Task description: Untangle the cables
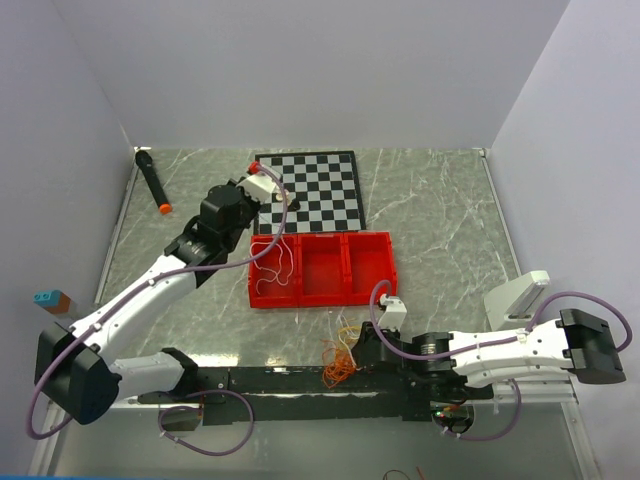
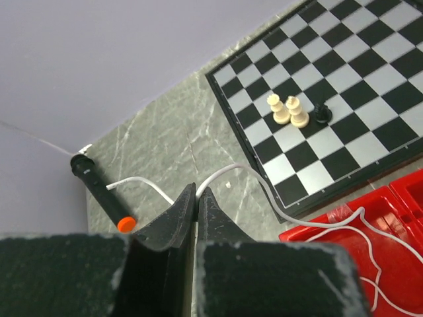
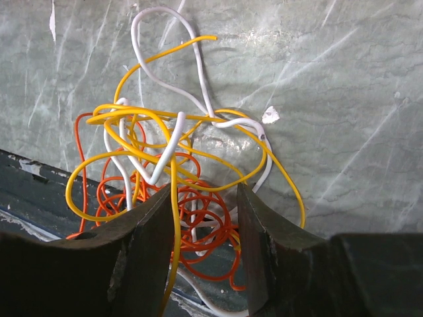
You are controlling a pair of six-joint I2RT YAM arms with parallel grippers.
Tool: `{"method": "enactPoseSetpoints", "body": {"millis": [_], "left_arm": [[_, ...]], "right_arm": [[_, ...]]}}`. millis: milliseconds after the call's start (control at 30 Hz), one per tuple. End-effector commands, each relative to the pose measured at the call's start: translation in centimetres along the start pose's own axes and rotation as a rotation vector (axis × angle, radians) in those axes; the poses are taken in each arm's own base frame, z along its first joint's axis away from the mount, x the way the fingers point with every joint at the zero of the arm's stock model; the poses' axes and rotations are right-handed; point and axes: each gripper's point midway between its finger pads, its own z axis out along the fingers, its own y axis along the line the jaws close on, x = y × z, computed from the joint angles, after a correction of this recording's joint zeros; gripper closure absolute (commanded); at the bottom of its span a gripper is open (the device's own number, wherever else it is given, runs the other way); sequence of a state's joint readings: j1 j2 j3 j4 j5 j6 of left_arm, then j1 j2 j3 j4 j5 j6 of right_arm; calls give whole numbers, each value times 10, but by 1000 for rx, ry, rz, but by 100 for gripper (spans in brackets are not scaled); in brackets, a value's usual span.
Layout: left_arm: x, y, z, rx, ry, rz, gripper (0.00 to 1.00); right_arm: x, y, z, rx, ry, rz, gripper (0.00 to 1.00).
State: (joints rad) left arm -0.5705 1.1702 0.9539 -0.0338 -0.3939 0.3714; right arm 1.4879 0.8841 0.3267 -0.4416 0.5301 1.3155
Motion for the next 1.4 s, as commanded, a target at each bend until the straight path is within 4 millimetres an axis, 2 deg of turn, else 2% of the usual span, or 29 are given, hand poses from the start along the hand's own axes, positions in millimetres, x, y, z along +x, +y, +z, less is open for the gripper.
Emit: {"method": "enactPoseSetpoints", "body": {"millis": [0,33,133,233,267,333,500,567,733,933,1100,1233,1367], "left_arm": [[-9,-12,1,82,-8,-31,99],[-8,-24,-2,151,-13,-23,99],[4,-40,-5,197,13,-9,99],[37,-51,-1,180,131,69,99],[54,-56,0,171,202,118,99],[67,-62,0,167,258,154,99],[59,-79,-7,252,219,110,99],[57,-92,-13,307,211,104,99],[72,-123,-30,406,260,134,99],[106,-123,-29,323,318,254,99],[117,-128,-27,339,337,227,99],[121,-133,-23,407,380,127,98],[105,-153,-29,531,341,43,92]], "right_arm": [[-2,4,-3,0,-6,-3,51],[-2,4,-3,2,-4,-2,51],[-1,3,-3,2,-1,1,52],[-1,2,-3,4,-2,1,52],[-2,1,-3,6,-5,3,51],[-1,0,-3,6,-3,8,52],[1,-3,-2,8,0,20,52],[1,-4,-2,10,1,18,52],[0,-4,-3,11,-1,18,52],[1,-5,-3,10,-1,22,51],[1,-5,-2,13,0,18,52],[1,-6,-2,17,1,22,52],[0,-6,-3,14,-2,28,51]]}}
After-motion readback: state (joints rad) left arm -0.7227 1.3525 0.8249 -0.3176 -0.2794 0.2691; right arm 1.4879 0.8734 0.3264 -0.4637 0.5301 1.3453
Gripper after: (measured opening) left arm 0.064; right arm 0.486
